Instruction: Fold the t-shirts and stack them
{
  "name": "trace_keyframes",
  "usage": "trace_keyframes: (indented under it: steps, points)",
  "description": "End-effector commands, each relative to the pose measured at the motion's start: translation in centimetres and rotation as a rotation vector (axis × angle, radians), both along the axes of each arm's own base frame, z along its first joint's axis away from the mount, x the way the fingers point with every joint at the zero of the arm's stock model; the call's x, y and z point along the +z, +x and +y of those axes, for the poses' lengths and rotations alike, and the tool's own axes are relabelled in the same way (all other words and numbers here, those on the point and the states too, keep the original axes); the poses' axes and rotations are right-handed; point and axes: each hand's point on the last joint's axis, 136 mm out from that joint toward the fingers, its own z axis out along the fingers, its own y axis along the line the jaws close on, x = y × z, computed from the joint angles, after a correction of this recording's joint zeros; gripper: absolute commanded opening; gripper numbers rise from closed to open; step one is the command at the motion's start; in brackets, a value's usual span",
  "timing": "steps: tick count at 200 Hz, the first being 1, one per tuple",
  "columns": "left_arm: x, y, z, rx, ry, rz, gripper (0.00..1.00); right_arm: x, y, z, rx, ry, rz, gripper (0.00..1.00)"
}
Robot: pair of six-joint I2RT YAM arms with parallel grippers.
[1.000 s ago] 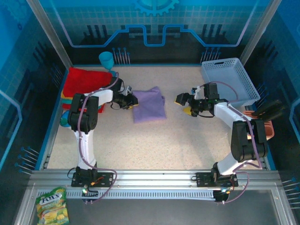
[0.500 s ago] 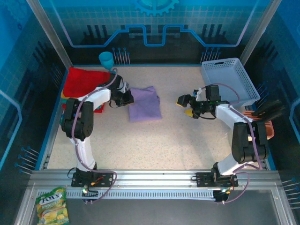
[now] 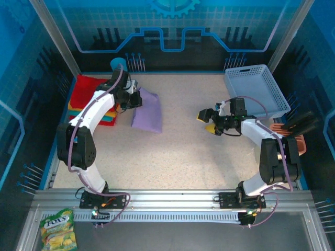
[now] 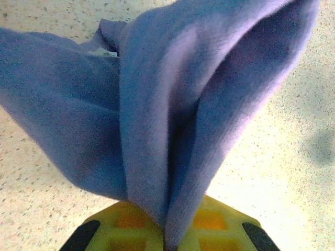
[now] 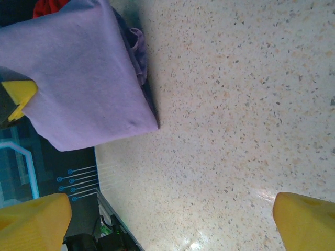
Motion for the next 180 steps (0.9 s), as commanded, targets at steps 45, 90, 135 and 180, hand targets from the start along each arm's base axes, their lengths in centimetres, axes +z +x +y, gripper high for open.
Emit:
trace_keyframes:
  steps: [45, 90, 135, 180]
  points:
    - [9.6, -1.1, 3.6, -0.019, 0.108, -0.127, 0.0, 0.5, -1.0, -0.1, 0.024, 0.025, 0.01, 1.0]
    - [13.1, -0.4, 6.0, -0.031, 0.181, -0.188, 0.0, 0.8, -1.7, -0.4, 0.037, -0.008, 0.006, 1.0]
    - [15.0, 0.7, 7.6, -0.077, 0.202, -0.197, 0.0, 1.5, -2.3, -0.5, 0.052, -0.038, 0.017, 1.0]
    - [14.3, 1.3, 10.0, -0.078, 0.235, -0.143, 0.0, 1.7, -2.9, -0.8, 0.063, -0.08, 0.03, 1.0]
